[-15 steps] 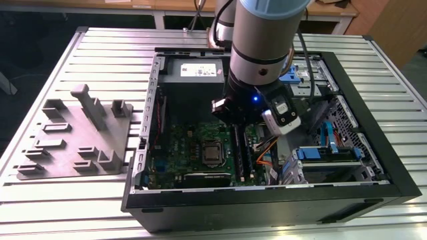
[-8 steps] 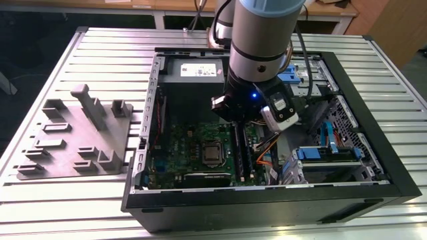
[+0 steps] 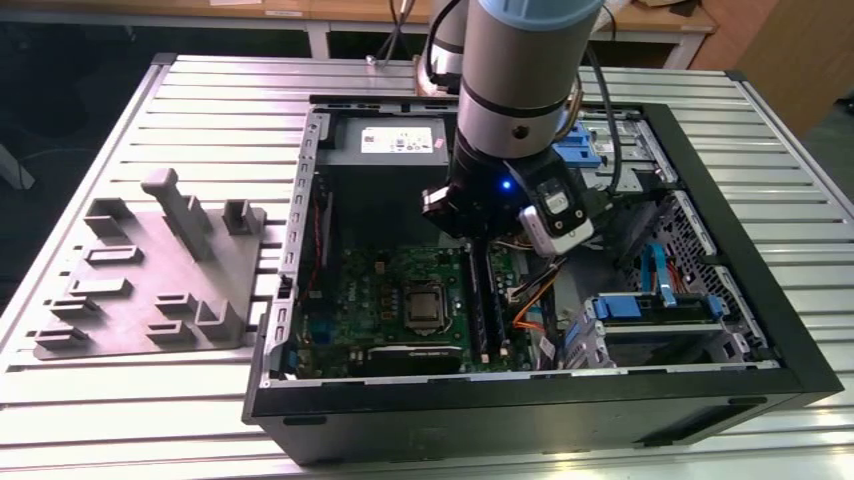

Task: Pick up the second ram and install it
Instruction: 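Press down the second ram until it locks into place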

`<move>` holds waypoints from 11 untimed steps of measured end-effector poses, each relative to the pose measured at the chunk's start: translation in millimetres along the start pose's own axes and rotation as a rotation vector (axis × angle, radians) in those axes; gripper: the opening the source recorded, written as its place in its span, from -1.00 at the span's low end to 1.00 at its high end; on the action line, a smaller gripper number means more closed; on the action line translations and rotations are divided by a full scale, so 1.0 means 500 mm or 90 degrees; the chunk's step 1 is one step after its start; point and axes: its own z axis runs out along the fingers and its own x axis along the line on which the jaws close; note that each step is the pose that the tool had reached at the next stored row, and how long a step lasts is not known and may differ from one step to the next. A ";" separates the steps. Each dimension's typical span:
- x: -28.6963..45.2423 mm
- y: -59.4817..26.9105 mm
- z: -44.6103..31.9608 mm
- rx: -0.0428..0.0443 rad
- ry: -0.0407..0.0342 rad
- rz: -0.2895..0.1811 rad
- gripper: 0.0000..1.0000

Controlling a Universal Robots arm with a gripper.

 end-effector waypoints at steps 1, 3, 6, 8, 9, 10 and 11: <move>-0.001 0.000 0.001 0.0000 0.0000 0.000 -0.80; -0.004 0.000 0.003 0.0003 0.0001 0.000 -0.80; -0.008 0.002 0.006 0.0001 0.0000 0.000 -0.80; -0.008 0.007 0.009 -0.0012 0.0000 0.000 -0.80; -0.008 0.010 0.010 -0.0018 0.0000 0.000 -0.80; -0.008 0.013 0.011 -0.0023 0.0001 0.000 -0.80; -0.008 0.016 0.012 -0.0027 0.0000 0.000 -0.80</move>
